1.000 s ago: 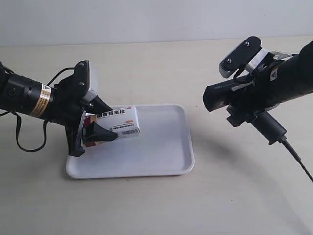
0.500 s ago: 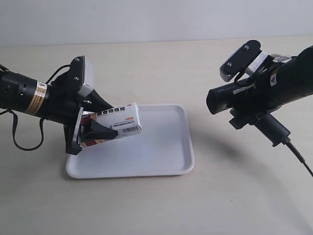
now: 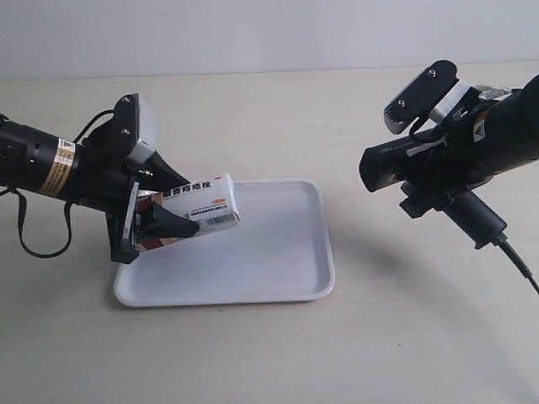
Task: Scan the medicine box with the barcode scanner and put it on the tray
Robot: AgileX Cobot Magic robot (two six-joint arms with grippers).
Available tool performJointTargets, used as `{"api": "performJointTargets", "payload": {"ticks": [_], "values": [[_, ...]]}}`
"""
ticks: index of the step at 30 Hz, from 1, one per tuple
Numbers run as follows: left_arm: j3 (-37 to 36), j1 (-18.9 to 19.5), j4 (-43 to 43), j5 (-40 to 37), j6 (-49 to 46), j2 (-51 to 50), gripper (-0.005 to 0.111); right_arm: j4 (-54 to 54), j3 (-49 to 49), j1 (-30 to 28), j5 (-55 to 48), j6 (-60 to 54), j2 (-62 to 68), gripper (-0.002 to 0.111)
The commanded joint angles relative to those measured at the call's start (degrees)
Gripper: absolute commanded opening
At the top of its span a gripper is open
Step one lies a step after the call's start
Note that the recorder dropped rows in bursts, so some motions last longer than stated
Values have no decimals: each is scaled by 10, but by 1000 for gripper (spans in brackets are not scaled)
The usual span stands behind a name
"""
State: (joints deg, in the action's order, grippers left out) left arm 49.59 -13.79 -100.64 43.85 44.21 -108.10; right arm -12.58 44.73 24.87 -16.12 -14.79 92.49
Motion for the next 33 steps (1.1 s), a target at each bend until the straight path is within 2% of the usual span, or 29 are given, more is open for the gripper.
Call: {"api": "performJointTargets", "payload": {"ticks": [1,8,15,22,28,33], "values": [[-1,-25,7,-40,14,2,0,16,3,5,13,-1,-7,0],[-1,-29,7,-65,30,2,0,16,3,45,41,-1,2,0],[-1,-29,7,-53,27,4,0,11,3,44,75,-2,36,0],[-1,-29,7,-41,28,-1,0,11,3,-7,134,59,72,0],[-1,-29,63,-52,22,-33,0,16,3,-16,184,82,124,0],[1,-29,122,-98,19,-55,0,17,3,-16,201,106,143,0]]}}
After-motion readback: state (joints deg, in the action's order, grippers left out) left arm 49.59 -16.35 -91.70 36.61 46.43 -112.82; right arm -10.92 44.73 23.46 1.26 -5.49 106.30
